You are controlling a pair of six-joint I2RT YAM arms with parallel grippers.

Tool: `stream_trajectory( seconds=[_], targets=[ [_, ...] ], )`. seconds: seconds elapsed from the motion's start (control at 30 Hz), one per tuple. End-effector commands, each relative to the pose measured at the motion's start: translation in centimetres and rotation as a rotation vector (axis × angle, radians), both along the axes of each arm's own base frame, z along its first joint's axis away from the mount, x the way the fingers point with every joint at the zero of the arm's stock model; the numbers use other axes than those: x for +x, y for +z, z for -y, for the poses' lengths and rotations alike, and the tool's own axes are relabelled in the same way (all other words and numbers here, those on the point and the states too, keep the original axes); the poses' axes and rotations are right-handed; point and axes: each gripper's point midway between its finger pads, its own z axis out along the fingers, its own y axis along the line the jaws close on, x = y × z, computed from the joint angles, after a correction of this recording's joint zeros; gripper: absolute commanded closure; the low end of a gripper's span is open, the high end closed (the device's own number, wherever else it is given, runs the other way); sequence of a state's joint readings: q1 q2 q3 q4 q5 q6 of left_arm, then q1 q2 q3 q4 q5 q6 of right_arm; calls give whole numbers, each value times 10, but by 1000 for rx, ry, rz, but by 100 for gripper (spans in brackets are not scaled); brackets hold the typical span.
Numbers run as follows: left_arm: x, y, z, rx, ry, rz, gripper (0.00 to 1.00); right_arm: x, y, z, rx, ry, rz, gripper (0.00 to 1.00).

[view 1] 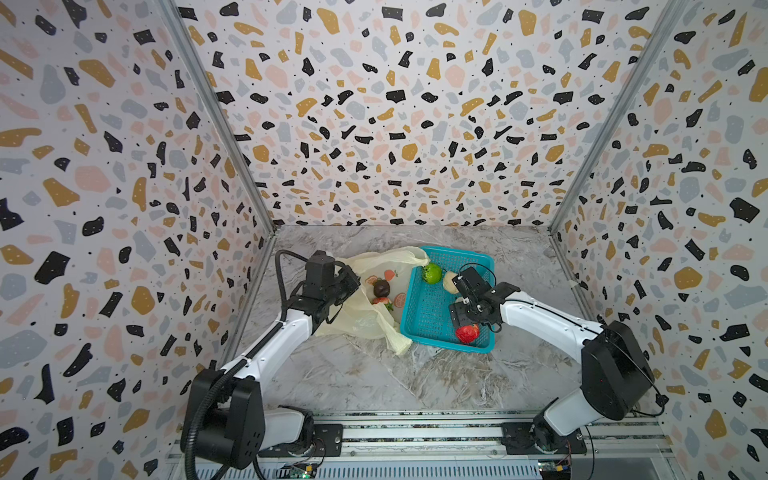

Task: Place the fruits into the plastic bag
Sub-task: 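Lower the right gripper into the basket and grasp the red apple, then lift the red apple over the basket rim and drop it into the bag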

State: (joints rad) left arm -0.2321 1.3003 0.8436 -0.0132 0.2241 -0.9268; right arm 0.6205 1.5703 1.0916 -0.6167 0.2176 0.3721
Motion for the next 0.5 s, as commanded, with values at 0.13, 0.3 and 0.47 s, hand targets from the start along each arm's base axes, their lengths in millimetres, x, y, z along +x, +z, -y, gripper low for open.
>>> stream_trajectory(
  seconds=[0.13, 0.3, 0.47],
  targets=[
    [2, -1, 2, 14, -13, 20, 100, -30, -20, -9, -9, 100, -173, 13],
    [2, -1, 2, 14, -13, 19, 100, -44, -38, -14, 5, 124, -229, 17],
    [2, -1, 2, 14, -10, 21, 100, -44, -42, -26, 68, 129, -238, 23]
  ],
)
